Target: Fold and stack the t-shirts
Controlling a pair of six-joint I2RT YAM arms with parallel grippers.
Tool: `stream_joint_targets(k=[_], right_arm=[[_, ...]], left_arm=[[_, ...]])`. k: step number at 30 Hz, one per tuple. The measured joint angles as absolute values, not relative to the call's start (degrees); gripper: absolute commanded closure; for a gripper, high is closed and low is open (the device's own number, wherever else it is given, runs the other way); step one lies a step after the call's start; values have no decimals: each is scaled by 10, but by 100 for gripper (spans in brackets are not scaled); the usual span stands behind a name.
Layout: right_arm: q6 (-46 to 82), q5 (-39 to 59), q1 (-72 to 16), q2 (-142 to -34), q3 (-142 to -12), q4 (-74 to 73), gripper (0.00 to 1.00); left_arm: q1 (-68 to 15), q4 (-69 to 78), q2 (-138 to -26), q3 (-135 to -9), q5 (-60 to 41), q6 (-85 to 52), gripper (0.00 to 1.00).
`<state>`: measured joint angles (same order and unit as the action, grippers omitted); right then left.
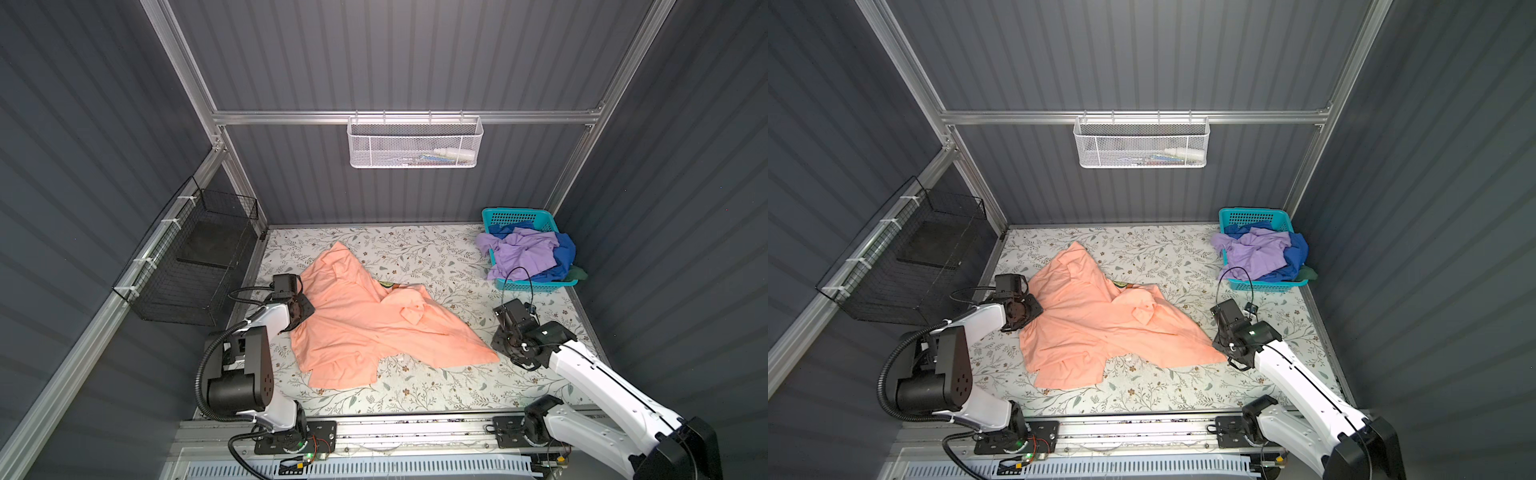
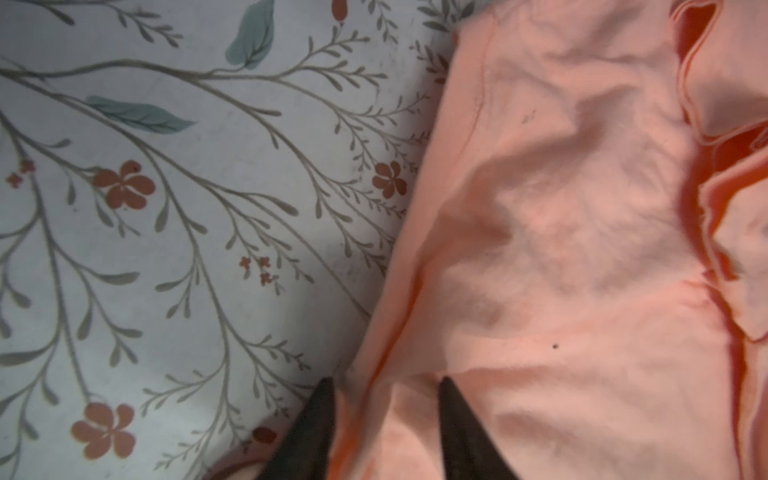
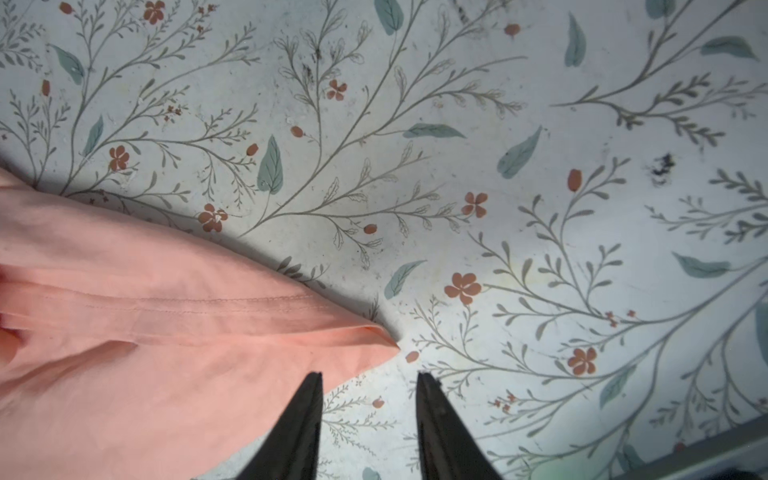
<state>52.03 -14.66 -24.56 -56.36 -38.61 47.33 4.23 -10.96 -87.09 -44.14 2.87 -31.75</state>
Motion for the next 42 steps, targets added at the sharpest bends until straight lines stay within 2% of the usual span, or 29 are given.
stream_joint_targets(k=[5,8,12,16,21,24,25,28,32,37,42], right_arm=[[510,-128,-273,-595,-452,452,51],[503,-99,-312,-649,-490,397,50],[489,-53,-350,-774,-538,328,49],[468,-13,-375,-915,-615,282,49],[438,13,-382,-1025,-707,256,50],[418,10,-381,-1061,-748,259,54],[412,8,-381,-1072,-764,263,59],[392,0,-381,-1100,-805,270,82],[366,-23,-381,-1122,-841,291,95],[326,-67,-381,-1139,-907,341,100],[288,-120,-379,-1142,-961,374,98]], left_arm=[[42,-100,-782,-417,16,-320,0],[40,-98,-742,-417,3,-320,0],[19,-99,-719,-417,-13,-322,0],[-37,-103,-709,-417,-15,-328,0],[-87,-102,-705,-411,-21,-342,0],[-92,-102,-704,-401,-22,-348,0],[-93,-102,-704,-398,-23,-348,0],[-93,-104,-705,-396,-25,-348,0],[-93,-100,-716,-396,-29,-348,0],[-93,-90,-769,-396,-31,-341,0],[-97,-89,-834,-396,-32,-340,0]])
